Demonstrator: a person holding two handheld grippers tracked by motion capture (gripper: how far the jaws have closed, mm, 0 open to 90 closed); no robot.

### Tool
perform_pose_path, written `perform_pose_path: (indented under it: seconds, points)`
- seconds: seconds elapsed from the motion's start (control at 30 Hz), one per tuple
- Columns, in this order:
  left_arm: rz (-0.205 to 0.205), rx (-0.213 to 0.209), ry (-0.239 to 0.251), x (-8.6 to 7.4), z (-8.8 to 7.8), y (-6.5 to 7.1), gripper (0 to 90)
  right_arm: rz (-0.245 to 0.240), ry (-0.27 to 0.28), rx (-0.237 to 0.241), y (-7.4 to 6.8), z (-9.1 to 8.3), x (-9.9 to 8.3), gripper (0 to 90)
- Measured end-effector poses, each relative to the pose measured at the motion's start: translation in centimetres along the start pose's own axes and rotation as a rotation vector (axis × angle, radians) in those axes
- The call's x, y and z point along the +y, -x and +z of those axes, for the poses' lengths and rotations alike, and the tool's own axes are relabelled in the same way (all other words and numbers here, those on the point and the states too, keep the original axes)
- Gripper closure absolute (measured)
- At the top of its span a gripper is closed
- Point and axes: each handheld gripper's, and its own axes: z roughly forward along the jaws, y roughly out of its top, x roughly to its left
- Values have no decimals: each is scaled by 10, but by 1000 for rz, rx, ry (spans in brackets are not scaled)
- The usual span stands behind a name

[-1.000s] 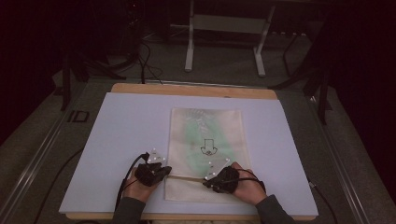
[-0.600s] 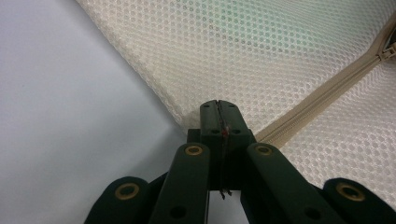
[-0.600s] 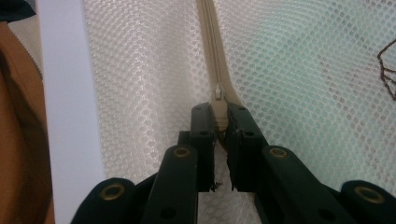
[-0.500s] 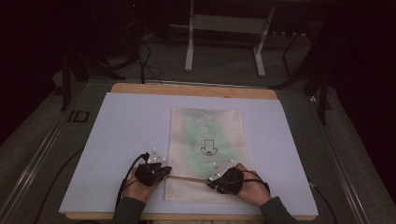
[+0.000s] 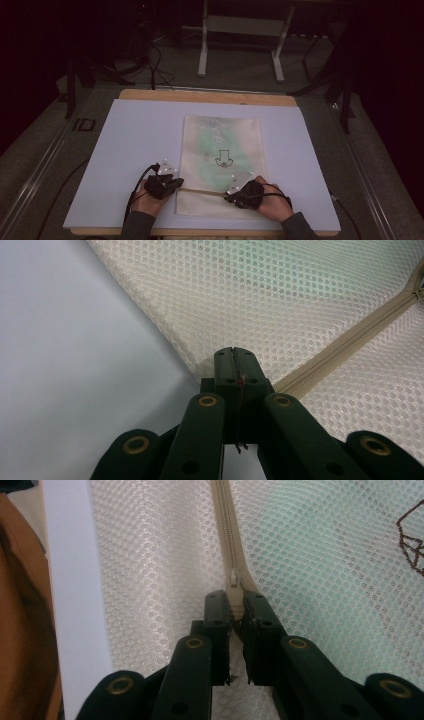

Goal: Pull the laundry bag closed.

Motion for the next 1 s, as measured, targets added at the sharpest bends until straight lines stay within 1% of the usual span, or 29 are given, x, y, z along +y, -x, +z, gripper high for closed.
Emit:
perform_pose_path:
  seconds: [0.2, 0.23, 0.3, 0.47, 0.5, 0.63, 0.83, 0.87, 1.0]
  points:
    - [-1, 0, 0, 0, 0, 0, 897, -1, 2, 2, 1, 0, 0, 825]
    - [-1, -1, 0, 0, 0, 0, 897, -2, -2, -4, 1, 0, -1, 825]
    - [0, -1, 0, 0, 0, 0, 897, 6, 7, 4, 1, -1, -2, 825]
    - [-1, 0, 0, 0, 0, 0, 897, 4, 7, 4, 2, -1, -2, 825]
    - [-1, 0, 0, 0, 0, 0, 897, 5, 2, -2, 2, -1, -3, 825]
    - [-2, -1, 0, 0, 0, 0, 897, 24, 11, 4, 5, -3, -7, 825]
    - [-1, 0, -1, 0, 0, 0, 897, 13, 8, -1, 5, -3, -7, 825]
    - [-2, -1, 0, 0, 0, 0, 897, 15, 0, -7, 5, -3, -8, 825]
    - [-2, -1, -1, 0, 0, 0, 897, 31, 0, -11, 7, -6, -13, 825]
